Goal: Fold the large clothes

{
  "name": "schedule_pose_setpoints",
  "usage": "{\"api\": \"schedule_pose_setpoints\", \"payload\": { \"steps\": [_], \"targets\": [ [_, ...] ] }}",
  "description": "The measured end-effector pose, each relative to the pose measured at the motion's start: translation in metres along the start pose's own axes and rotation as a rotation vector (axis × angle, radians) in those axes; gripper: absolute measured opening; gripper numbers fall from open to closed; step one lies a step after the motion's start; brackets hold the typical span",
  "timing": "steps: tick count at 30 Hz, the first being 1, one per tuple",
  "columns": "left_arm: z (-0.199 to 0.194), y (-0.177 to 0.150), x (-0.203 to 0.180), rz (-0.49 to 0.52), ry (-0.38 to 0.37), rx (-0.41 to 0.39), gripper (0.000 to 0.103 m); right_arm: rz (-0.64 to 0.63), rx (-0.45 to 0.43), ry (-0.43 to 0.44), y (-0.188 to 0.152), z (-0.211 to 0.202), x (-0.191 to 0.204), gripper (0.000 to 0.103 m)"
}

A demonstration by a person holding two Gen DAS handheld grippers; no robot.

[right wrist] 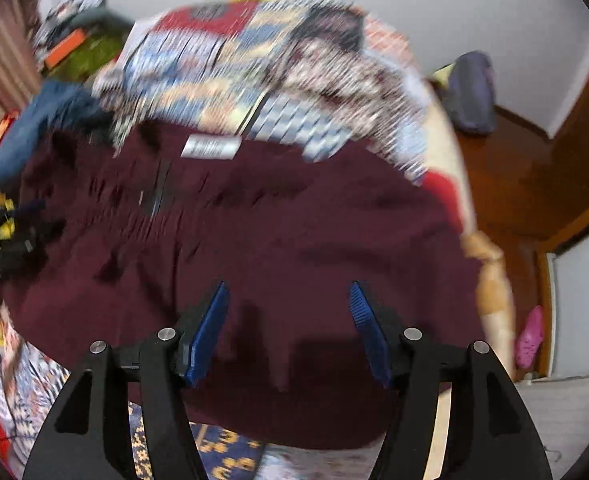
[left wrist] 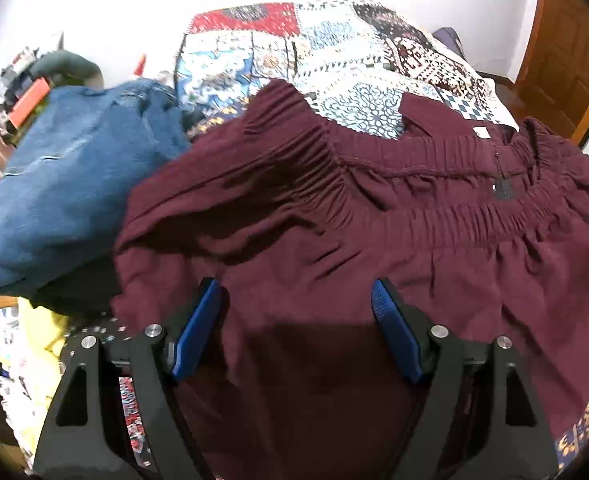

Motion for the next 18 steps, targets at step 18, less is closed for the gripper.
{"api": "schedule_pose_setpoints", "payload": {
  "steps": [18],
  "targets": [
    [-0.082, -0.077, 0.079, -0.429, -0.135, -0.092, 0.079, -0.022, -0.206, 0.043, 0.016, -0.057, 0.061, 0.062]
  ]
}}
Point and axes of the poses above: each gripper's, at about its wrist camera, not at the fingertips, and z roughly the way its jaws point, x to its left, y to its top, the point moved 9 cm from there along z, roughly the way its jaws point, and after that the axes turned 10 degrees about z, right-handed, at the moved point
